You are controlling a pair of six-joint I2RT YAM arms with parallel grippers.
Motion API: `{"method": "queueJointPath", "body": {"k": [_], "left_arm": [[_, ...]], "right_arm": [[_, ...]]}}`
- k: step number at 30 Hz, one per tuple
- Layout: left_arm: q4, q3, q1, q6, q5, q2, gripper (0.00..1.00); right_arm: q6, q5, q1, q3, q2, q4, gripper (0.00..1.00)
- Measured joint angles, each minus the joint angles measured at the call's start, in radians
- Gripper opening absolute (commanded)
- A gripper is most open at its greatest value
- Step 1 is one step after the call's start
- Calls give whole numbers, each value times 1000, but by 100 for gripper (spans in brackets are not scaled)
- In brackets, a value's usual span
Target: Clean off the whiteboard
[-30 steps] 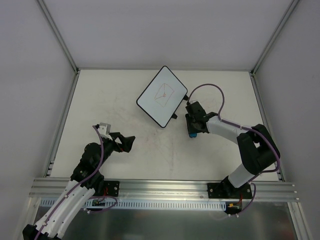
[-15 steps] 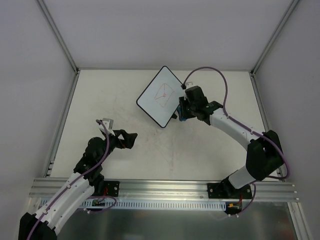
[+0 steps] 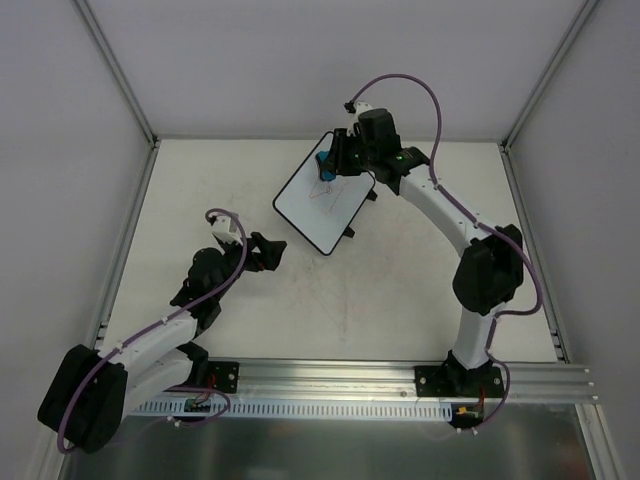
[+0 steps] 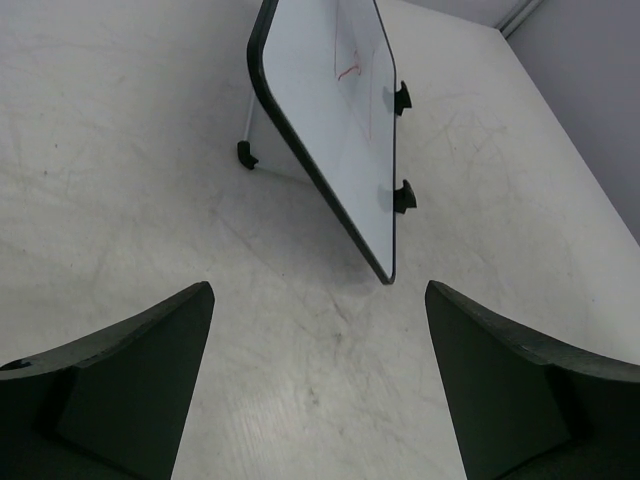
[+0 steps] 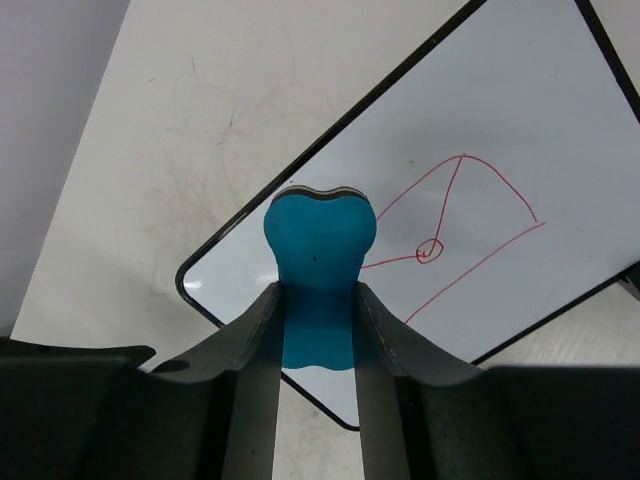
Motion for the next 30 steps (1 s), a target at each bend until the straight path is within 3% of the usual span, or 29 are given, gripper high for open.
{"method": "queueJointPath", "body": {"k": [4, 7, 15, 22, 23, 24, 30], "left_arm": [[67, 81, 0, 5, -12, 103, 86], [120, 138, 0, 13, -24, 183, 93], [198, 221, 11, 3, -15, 377, 89], [238, 266, 36, -21, 11, 494, 86], [250, 272, 39, -22, 17, 506, 84], [266, 276, 42, -22, 24, 520, 75], [349, 297, 55, -43, 57, 603, 72]], "right_arm": [[26, -38, -15, 89, 109, -1, 0], [35, -52, -25, 123, 172, -3, 0], [49, -61, -46, 149, 250, 9, 0], [64, -58, -51, 100, 252, 145, 0], [66, -57, -51, 87, 252, 164, 0], [69, -55, -51, 68, 252, 190, 0], [84, -47, -53, -44, 251, 338, 0]]}}
